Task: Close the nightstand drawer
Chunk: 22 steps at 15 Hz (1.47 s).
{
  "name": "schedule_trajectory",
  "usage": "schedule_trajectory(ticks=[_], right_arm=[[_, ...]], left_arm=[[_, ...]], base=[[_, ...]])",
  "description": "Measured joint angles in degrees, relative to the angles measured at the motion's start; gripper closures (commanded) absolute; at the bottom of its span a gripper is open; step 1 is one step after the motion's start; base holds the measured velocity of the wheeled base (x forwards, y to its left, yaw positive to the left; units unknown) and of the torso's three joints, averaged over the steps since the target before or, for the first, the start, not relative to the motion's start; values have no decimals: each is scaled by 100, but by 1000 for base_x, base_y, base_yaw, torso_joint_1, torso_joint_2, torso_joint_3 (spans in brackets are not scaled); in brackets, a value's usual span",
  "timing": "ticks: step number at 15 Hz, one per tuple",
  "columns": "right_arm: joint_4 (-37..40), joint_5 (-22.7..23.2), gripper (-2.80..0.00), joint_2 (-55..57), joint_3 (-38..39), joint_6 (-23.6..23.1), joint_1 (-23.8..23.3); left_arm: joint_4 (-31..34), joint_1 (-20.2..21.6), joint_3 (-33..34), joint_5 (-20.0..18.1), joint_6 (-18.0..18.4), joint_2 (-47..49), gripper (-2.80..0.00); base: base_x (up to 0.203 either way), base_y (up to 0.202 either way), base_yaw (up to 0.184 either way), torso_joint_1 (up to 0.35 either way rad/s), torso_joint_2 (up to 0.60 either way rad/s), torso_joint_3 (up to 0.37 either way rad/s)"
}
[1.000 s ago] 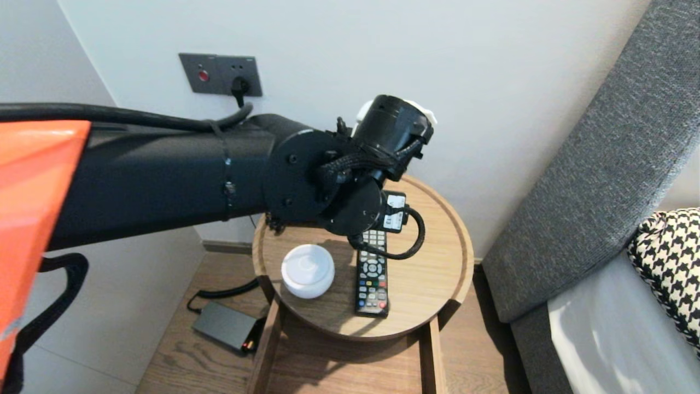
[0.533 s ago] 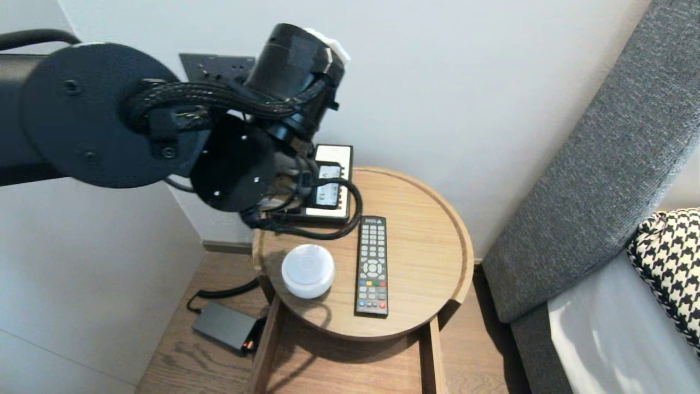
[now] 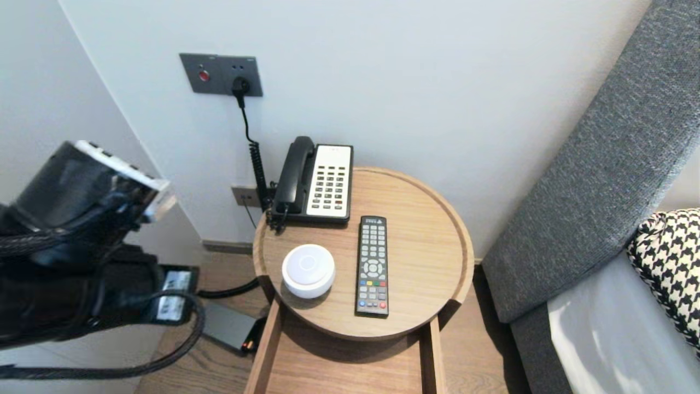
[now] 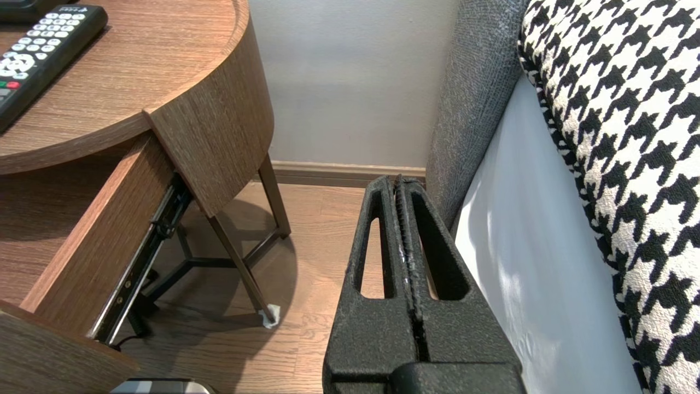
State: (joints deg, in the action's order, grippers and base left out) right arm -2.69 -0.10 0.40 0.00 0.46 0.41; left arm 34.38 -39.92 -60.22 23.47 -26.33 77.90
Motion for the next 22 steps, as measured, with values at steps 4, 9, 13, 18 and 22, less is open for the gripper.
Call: schedule_trajectory(ticks=[4, 9, 13, 18, 22], right_arm=[[0, 0, 0, 0, 0, -2, 0], [1, 0, 0, 0, 0, -2, 0], [2, 0, 0, 0, 0, -2, 0], [0, 0, 0, 0, 0, -2, 0], [0, 0, 0, 0, 0, -2, 0]], left_arm=[[1516, 156, 359, -1625, -755, -619, 0], [2313, -323, 477, -3021, -867, -640, 0], [1926, -601, 844, -3446, -884, -373, 0], [893, -667, 1491, -3355, -883, -83, 0], [368, -889, 1802, -3283, -868, 114, 0]], base=[[0, 0, 0, 0, 0, 0], [0, 0, 0, 0, 0, 0], [0, 0, 0, 0, 0, 0], [0, 0, 0, 0, 0, 0], [0, 0, 0, 0, 0, 0]])
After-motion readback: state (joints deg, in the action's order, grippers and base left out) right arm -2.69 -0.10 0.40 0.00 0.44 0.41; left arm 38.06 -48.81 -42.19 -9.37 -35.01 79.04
